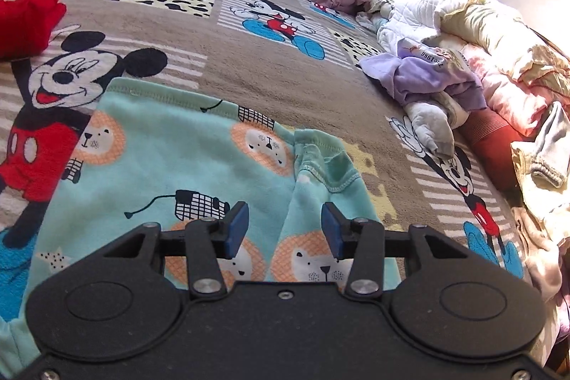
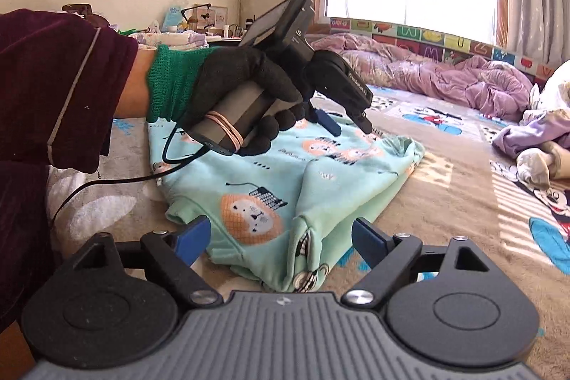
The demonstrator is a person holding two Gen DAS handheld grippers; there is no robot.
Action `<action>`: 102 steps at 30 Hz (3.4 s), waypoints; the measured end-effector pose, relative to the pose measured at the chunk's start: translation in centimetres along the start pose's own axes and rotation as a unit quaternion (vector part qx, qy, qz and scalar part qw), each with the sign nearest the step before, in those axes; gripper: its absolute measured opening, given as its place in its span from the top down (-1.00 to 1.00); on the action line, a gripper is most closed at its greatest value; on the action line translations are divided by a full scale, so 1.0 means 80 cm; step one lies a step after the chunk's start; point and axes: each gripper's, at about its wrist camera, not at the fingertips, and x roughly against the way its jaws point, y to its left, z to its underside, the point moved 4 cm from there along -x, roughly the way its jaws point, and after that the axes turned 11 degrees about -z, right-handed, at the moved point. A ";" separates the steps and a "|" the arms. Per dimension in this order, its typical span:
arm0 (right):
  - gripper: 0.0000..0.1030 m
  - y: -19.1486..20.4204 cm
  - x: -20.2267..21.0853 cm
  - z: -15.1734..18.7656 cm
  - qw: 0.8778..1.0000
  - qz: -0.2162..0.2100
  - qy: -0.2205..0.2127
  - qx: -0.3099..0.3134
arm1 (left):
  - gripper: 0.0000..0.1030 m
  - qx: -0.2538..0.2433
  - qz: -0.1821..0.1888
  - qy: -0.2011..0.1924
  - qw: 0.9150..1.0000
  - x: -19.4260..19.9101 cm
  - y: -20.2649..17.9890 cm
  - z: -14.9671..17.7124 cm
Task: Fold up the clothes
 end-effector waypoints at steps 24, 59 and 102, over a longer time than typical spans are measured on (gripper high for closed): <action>-0.67 -0.020 -0.069 0.010 0.998 -0.037 0.039 -0.041 | 0.52 -0.161 0.029 -0.040 0.986 -0.016 -0.072 -0.017; -0.69 0.018 -0.026 0.013 0.998 -0.016 0.054 0.026 | 0.47 -0.203 0.052 -0.038 0.977 0.124 -0.036 0.144; -0.52 0.065 -0.072 -0.059 0.992 -0.026 0.012 -0.126 | 0.13 0.399 -0.073 -0.123 0.906 0.197 0.403 0.103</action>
